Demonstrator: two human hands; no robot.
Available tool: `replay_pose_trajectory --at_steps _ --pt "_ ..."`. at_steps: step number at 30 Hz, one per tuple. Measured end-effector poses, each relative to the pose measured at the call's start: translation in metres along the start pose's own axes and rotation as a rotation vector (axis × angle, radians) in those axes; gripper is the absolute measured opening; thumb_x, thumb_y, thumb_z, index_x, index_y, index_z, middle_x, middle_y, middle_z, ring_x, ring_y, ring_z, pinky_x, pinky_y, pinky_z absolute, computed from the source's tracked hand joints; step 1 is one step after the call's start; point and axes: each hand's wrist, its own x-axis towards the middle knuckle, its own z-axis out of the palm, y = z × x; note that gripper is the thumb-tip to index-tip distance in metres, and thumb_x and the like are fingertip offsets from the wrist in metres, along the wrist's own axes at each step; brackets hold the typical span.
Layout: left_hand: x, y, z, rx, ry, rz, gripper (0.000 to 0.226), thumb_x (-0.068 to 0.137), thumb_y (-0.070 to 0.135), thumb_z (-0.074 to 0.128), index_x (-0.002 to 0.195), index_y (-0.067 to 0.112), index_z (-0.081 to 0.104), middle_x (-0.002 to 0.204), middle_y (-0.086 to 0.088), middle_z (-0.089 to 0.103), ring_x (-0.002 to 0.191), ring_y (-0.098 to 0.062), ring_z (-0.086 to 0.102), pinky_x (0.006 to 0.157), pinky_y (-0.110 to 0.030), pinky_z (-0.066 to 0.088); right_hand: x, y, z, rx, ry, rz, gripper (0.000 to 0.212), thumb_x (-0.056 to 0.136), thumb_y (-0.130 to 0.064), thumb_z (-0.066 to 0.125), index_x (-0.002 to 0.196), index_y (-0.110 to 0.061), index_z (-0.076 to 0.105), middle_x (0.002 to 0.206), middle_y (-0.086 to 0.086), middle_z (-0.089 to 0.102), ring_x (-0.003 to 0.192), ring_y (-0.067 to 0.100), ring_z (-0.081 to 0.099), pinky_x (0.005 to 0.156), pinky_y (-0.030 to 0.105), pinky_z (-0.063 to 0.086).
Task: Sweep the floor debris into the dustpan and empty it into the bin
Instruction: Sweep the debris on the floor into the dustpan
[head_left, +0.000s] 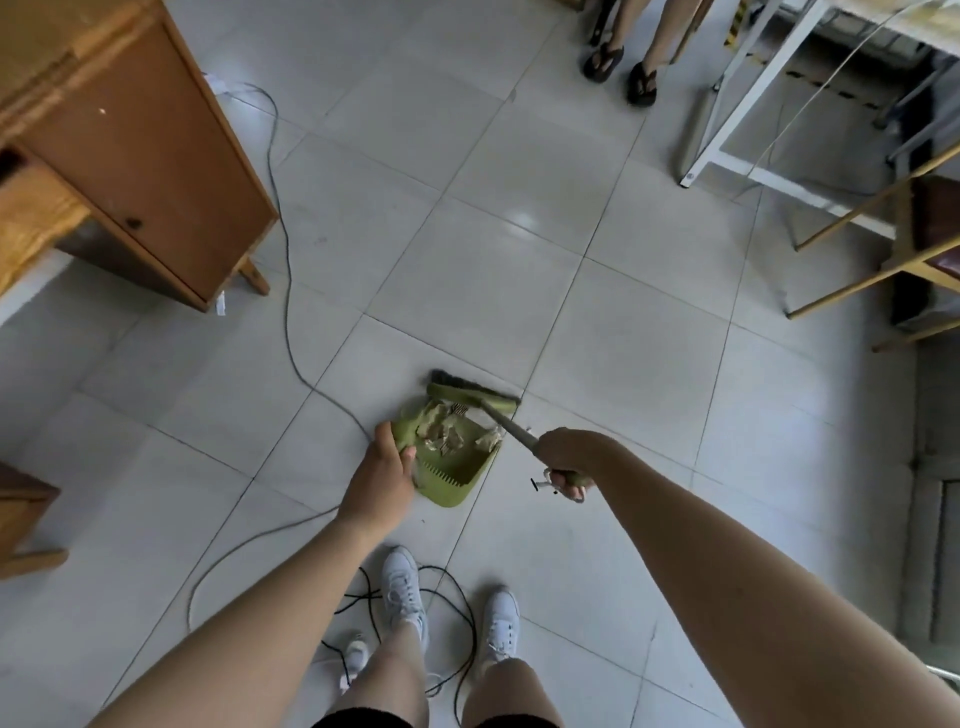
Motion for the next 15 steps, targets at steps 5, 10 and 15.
replay_pose_trajectory --at_steps 5,10,15 --pt "-0.012 0.016 0.014 0.006 0.031 0.046 0.025 0.101 0.016 0.038 0.120 0.001 0.038 0.115 -0.026 0.056 0.096 -0.039 0.060 0.068 -0.035 0.043 -0.030 0.024 -0.060 0.144 -0.080 -0.031 0.027 0.101 -0.010 0.034 0.075 -0.011 0.041 0.036 0.001 0.035 0.028 0.011 0.034 0.035 0.015 0.027" --pt "-0.027 0.032 0.031 0.013 0.033 0.014 0.026 0.101 0.016 0.039 0.121 0.001 0.036 0.113 -0.028 0.056 0.095 -0.042 0.059 0.070 -0.040 0.044 -0.059 0.041 -0.094 0.303 -0.101 -0.036 0.018 0.102 -0.009 0.031 0.086 -0.009 0.040 0.037 0.003 0.034 0.024 0.013 0.033 0.030 0.014 0.030" --pt "-0.050 0.039 0.042 -0.026 0.045 -0.020 0.026 0.101 0.019 0.039 0.121 0.003 0.036 0.113 -0.027 0.057 0.095 -0.042 0.058 0.075 -0.045 0.047 -0.066 0.077 -0.102 0.514 -0.099 -0.064 0.027 0.103 -0.010 0.029 0.079 -0.010 0.041 0.037 0.001 0.034 0.023 0.011 0.033 0.027 0.014 0.029"
